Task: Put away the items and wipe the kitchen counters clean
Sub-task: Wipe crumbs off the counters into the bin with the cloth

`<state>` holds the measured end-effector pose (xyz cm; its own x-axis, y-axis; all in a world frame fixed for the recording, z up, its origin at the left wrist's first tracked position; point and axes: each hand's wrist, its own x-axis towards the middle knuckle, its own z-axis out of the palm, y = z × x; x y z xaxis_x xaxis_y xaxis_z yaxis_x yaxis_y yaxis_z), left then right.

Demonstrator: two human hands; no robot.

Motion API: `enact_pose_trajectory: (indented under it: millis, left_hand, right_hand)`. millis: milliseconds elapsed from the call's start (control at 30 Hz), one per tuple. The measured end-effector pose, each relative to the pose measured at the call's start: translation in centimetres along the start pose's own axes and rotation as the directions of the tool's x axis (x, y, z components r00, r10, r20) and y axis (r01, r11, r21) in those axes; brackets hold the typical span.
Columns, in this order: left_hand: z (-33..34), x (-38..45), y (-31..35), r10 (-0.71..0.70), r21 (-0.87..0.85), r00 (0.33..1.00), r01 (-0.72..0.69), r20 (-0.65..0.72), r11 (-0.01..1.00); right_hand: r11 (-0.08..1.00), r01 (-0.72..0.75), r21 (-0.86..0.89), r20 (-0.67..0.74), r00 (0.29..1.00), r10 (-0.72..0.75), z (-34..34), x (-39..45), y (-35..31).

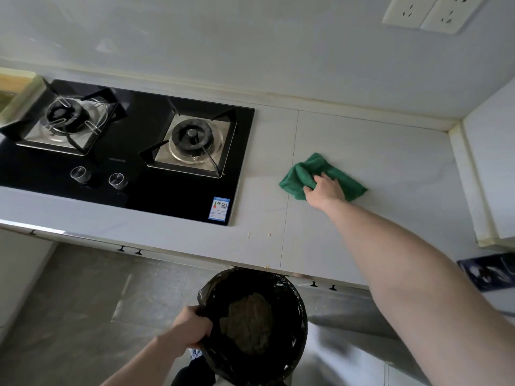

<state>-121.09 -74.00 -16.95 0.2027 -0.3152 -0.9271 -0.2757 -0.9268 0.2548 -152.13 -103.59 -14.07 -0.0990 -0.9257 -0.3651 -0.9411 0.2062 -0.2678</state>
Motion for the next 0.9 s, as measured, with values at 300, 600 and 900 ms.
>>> enact_pose_trajectory:
  millis: [300, 600, 900]
  left_hand:
    - [-0.2, 0.1, 0.1, -0.011, 0.021, 1.0, 0.01, 0.018, 1.0]
    - [-0.8, -0.4, 0.1, 0.001, 0.014, 1.0, -0.001, 0.018, 1.0]
    - [-0.7, -1.4, 0.3, 0.003, 0.014, 1.0, -0.003, -0.01, 1.0]
  right_hand:
    - [0.974, 0.204, -0.1, 0.035, 0.979, -0.201, 2.6, -4.3, -0.6]
    - [0.92, 0.375, -0.114, 0.069, 0.927, -0.369, 5.5, -18.0, -2.9]
    - [0.933, 0.355, 0.066, 0.161, 0.918, -0.361, 5.4, -23.6, -5.0]
